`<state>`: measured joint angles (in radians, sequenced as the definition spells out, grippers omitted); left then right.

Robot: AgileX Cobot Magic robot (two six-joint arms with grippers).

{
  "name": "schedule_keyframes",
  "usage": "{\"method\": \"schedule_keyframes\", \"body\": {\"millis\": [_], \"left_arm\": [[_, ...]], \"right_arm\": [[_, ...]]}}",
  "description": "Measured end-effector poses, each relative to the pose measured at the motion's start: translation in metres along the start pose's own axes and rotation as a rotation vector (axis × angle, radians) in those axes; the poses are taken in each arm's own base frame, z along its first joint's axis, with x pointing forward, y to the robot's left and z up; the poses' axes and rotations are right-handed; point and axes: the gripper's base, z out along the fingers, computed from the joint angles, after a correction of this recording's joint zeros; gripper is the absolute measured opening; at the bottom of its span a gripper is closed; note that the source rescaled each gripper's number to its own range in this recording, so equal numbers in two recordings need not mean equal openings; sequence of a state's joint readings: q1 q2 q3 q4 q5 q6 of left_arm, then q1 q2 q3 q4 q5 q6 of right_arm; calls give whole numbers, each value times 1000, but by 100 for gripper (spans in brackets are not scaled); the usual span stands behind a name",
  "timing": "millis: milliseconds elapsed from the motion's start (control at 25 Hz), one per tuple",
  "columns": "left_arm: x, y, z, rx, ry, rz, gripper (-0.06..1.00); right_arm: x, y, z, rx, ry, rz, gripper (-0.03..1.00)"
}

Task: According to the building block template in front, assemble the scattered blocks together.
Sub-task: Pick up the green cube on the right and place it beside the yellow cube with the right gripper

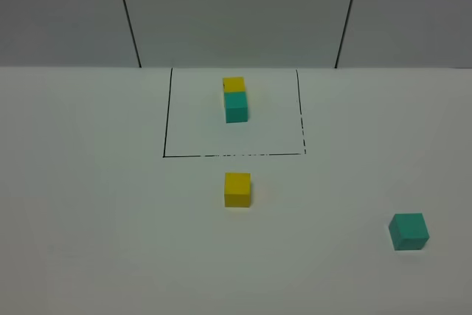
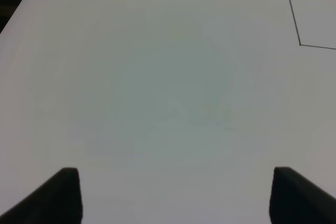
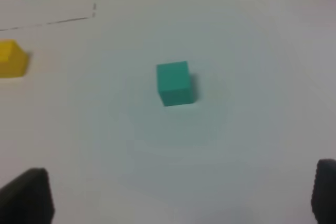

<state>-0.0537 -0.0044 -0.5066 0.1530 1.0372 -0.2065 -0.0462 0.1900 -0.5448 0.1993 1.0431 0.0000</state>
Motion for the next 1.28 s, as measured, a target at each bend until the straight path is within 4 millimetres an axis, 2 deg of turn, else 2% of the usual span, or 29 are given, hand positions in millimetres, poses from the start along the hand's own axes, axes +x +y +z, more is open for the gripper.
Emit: {"method": "schedule_keyframes", "body": {"millis": [120,240,360,560,840,1120,1280], "left_arm": [[0,0,0,1,0,-1,61],[0,0,0,-3,0,-4,61],[0,0,0,-9,0,-11,61],[0,0,0,-27,-2,-29,61],[0,-1,-1,-53,-4,-51,61],[0,-1,-1,-53,-4,-52,61],[0,-1,-1,-53,-4,-52,61]], "right_arm": [[-22,4,8,-24,62,17,100],[-44,4,26,-35,147,18,100],[-58,5,54,-68,236,20,100],[-69,1,101,-106,325,10,100],[-65,-3,161,-104,447,10,100],[-51,27,204,-155,492,-107,100],[-45,37,227,-117,580,-155,100]]}}
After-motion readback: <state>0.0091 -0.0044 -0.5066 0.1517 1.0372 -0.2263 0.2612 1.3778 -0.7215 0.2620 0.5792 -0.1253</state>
